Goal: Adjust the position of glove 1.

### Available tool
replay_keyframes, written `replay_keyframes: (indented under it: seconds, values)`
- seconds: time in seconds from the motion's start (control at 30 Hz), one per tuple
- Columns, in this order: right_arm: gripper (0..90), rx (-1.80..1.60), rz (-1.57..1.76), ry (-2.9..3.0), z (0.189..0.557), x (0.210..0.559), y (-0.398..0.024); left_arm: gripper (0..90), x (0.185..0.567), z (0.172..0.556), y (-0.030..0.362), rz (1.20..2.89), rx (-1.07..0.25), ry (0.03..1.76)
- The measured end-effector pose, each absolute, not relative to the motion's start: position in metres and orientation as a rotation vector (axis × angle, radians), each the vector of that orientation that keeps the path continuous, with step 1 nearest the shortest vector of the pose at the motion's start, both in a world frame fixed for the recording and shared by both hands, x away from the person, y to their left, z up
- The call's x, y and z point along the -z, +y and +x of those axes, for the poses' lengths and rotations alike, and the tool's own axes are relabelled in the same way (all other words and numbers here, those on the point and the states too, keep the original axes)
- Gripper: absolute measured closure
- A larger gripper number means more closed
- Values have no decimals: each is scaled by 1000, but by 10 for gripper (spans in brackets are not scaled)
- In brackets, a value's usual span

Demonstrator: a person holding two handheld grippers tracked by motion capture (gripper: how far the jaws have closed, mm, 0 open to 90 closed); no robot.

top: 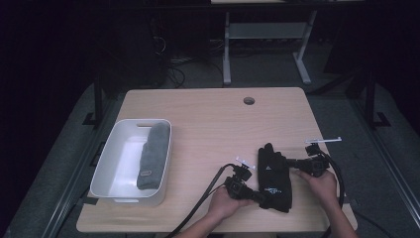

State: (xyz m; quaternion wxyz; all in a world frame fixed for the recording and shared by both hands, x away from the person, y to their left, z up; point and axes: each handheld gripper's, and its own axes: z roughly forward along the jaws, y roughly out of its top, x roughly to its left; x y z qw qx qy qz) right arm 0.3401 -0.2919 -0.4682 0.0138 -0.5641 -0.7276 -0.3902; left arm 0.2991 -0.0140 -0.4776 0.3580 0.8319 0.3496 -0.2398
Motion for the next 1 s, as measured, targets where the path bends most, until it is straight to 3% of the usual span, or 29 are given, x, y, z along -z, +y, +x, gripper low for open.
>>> replay_keyframes:
  seconds: [1.0]
  values:
    - [822, 1336, -1710, -2204, 339, 441, -283, 844, 453, 304, 20, 2112, 520, 896]
